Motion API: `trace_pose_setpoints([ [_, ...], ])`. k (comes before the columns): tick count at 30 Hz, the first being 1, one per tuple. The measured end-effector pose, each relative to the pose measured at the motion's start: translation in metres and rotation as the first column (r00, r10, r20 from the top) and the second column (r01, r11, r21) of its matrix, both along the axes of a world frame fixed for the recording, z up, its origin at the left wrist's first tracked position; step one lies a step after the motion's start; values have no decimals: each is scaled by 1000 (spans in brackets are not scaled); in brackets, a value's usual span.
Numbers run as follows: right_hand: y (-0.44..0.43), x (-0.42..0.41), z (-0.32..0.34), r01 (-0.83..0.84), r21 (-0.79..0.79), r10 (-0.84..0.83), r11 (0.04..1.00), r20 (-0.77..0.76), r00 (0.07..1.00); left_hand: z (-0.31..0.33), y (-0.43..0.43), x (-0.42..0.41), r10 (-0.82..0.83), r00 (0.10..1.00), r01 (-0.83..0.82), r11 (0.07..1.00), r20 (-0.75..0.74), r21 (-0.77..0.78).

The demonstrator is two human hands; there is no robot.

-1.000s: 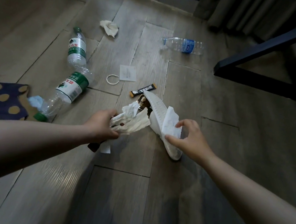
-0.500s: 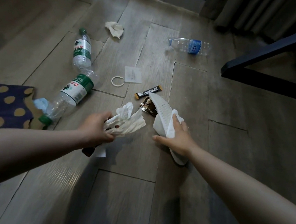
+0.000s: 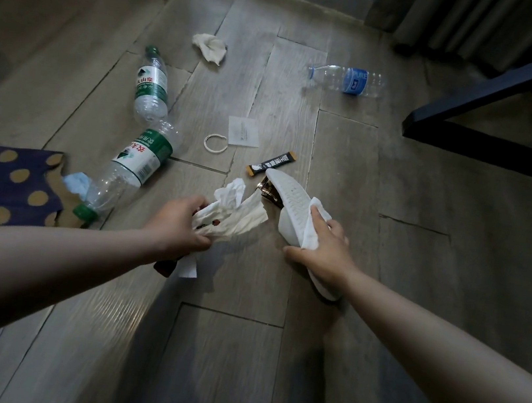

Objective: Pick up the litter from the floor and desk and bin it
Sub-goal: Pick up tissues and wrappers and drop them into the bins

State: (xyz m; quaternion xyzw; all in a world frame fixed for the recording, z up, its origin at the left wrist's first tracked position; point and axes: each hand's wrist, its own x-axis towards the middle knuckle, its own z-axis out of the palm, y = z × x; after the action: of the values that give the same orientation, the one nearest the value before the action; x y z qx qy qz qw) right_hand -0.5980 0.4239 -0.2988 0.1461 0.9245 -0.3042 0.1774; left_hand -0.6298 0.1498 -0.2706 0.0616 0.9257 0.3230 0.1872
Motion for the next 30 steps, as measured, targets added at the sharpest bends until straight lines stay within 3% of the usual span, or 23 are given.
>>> trace_pose_setpoints([
  [12, 12, 22, 28, 119, -169, -137, 978, -100, 986, 16, -1, -1, -22, 998, 21, 1000, -51, -21],
  [20, 25, 19, 39, 187, -233, -213, 954, -91, 973, 29, 12, -8, 30, 1000, -31, 996, 9, 80],
  [30, 22, 11, 21, 244, -298, -287, 923, -111, 952, -5, 23, -24, 153, 987, -159, 974, 51, 162],
])
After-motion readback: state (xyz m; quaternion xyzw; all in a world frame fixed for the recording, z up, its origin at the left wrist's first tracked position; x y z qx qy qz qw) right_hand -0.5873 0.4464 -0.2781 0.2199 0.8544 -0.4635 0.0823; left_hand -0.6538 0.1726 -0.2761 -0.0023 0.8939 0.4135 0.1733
